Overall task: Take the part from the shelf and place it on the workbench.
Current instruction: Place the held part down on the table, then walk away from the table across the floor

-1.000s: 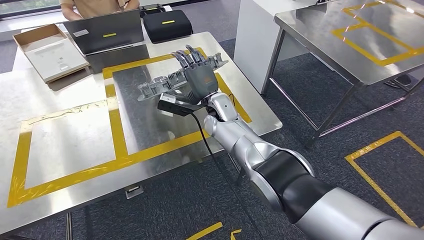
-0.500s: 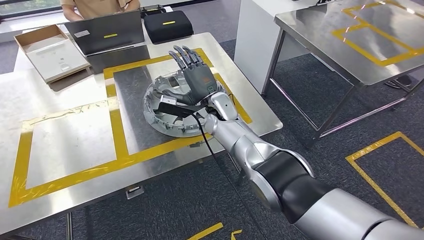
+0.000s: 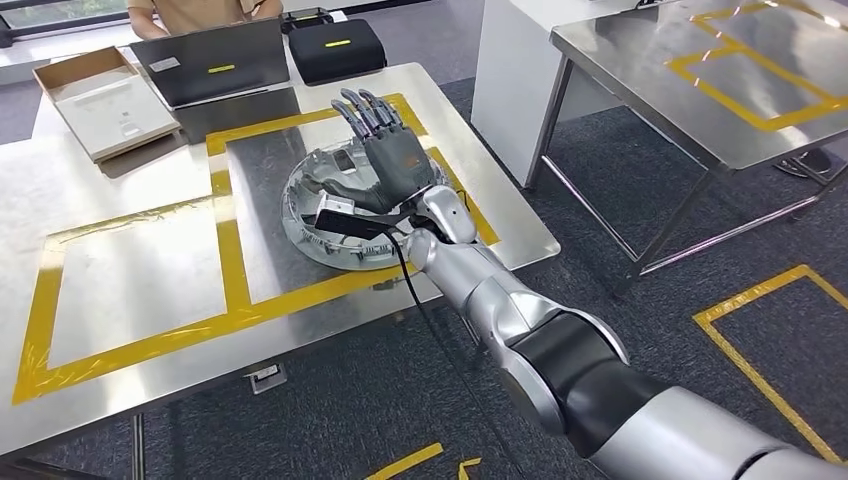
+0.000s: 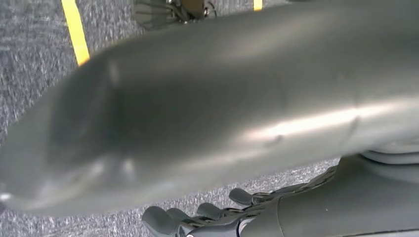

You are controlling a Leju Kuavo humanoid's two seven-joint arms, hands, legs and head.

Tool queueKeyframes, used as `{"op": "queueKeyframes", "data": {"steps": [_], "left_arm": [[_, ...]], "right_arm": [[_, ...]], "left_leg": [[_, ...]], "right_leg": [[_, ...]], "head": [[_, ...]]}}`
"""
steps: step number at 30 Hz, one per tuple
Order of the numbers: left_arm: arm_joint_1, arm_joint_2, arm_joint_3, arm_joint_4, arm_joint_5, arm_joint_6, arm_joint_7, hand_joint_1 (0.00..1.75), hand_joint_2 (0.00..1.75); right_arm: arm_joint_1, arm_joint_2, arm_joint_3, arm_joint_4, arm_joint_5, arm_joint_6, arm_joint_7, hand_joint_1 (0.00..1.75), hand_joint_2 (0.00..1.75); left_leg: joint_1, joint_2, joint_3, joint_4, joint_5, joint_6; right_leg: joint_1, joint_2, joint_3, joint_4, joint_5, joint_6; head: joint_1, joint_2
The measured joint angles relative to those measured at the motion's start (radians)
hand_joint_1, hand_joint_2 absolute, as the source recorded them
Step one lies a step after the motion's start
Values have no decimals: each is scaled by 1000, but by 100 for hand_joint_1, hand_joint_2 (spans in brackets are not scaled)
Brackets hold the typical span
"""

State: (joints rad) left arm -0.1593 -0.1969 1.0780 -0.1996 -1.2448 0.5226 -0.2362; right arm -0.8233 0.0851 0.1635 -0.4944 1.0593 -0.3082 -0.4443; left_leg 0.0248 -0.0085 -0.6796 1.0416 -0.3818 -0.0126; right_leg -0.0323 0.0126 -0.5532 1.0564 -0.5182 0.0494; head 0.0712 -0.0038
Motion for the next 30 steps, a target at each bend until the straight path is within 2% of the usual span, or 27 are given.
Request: {"op": "queueKeyframes", "data": {"steps": [3,4,5,6,8,9,10,11,12,14,15,16,18,19,20,21,23,24,25,26,27,28,30], "left_arm": [[1,1,0,-1,1,2,10,0,0],[2,1,0,-1,0,5,17,0,0],[3,1,0,-1,-1,11,27,0,0],[3,1,0,-1,-3,17,38,0,0],[3,1,0,-1,-5,27,57,0,0],[3,1,0,-1,-7,30,63,0,0],[3,1,0,-1,-8,31,67,0,0],[4,1,0,0,-10,32,70,0,0],[3,2,0,0,-11,32,72,0,0],[1,3,0,-1,-14,32,74,0,0],[-1,4,-1,-2,-15,32,75,0,0],[-2,5,-1,-3,-15,32,76,0,0],[-2,5,-1,-2,-15,32,76,0,0],[-2,4,-1,-2,-15,32,76,0,0],[-3,4,-1,-2,-15,32,77,0,0],[-3,4,-1,-2,-15,32,78,0,0],[-4,2,-1,-2,-15,32,82,0,0],[-3,1,-1,-2,-16,32,84,0,0],[-3,0,-1,-1,-16,32,86,0,0],[-3,0,-1,-1,-16,32,88,0,0],[-2,-1,-1,-1,-17,32,89,0,0],[-2,-1,-1,-1,-17,32,90,0,0],[-2,-2,-1,-1,-17,32,90,0,0]], "right_arm": [[5,3,-2,-8,2,0,-13,0,0],[7,4,-2,-10,5,-1,-21,0,0],[8,5,-2,-11,8,-2,-30,0,0],[9,6,-2,-12,11,-2,-40,0,0],[12,7,-2,-13,13,-3,-52,0,0],[15,7,-2,-13,13,-2,-55,0,0],[18,7,-2,-13,13,-1,-57,0,0],[20,7,-2,-13,12,0,-59,0,0],[21,7,-2,-13,12,0,-60,0,0],[20,6,-2,-14,10,1,-60,0,0],[20,6,-2,-14,9,1,-60,0,0],[20,5,-2,-15,9,2,-61,0,0],[20,4,-2,-15,8,7,-61,0,0],[21,2,-2,-15,7,10,-61,0,0],[21,0,-2,-15,6,14,-61,0,0],[21,-2,-2,-15,5,16,-62,0,0],[21,-4,-2,-14,2,20,-66,0,0],[22,-5,-2,-12,1,22,-70,0,0],[24,-5,-2,-11,0,23,-72,0,0],[25,-5,-2,-9,-1,23,-74,0,0],[25,-4,-2,-7,-2,24,-76,0,0],[24,-4,-2,-7,-3,24,-78,0,0],[19,-3,-2,-6,-6,25,-83,0,0]], "left_leg": [[2,-4,-8,-5,18,-28],[3,-3,-13,-1,11,-35],[4,-2,-22,21,-13,-38],[4,0,-37,64,-52,-40],[2,2,-73,195,-143,-41],[0,2,-83,250,-169,-40],[-1,2,-79,277,-177,-38],[-3,2,-55,266,-168,-32],[-6,2,-14,221,-151,-25],[-16,3,86,87,-136,-7],[-21,3,120,39,-136,-2],[-26,4,137,11,-139,3],[-29,4,134,-1,-126,11],[-27,5,129,-7,-116,18],[-24,7,122,-12,-105,25],[-21,9,113,-16,-93,32],[-21,11,90,-17,-73,41],[-21,12,76,-15,-64,42],[-21,12,63,-14,-56,41],[-21,12,51,-12,-48,40],[-21,12,39,-10,-41,39],[-21,12,30,-8,-34,36],[-23,12,16,-6,-21,27]], "right_leg": [[5,5,-18,-3,11,-34],[5,4,-24,-3,19,-44],[4,2,-30,-5,28,-53],[4,1,-38,-6,36,-61],[9,-1,-56,-6,52,-69],[12,-2,-66,-6,59,-71],[16,-3,-77,-6,67,-72],[19,-4,-88,-6,76,-72],[22,-4,-98,-5,84,-71],[24,-5,-112,-5,100,-67],[24,-5,-114,-6,106,-62],[23,-6,-115,-8,113,-56],[23,-7,-117,-16,128,-43],[22,-6,-121,-16,126,-37],[22,-6,-128,-4,109,-32],[22,-6,-141,28,73,-27],[21,-7,-176,143,-22,-21],[21,-7,-189,203,-53,-18],[21,-7,-190,239,-61,-16],[21,-7,-176,243,-49,-15],[21,-8,-145,213,-24,-17],[21,-8,-98,151,-2,-19],[27,-7,-14,22,10,-30]], "head": [[3,0],[3,0],[3,0],[2,0],[-1,0],[-1,0],[-1,0],[-1,0],[-1,0],[0,0],[0,0],[1,0],[3,0],[3,0],[5,0],[9,0],[16,0],[18,0],[20,0],[21,0],[22,0],[23,0],[23,0]]}}
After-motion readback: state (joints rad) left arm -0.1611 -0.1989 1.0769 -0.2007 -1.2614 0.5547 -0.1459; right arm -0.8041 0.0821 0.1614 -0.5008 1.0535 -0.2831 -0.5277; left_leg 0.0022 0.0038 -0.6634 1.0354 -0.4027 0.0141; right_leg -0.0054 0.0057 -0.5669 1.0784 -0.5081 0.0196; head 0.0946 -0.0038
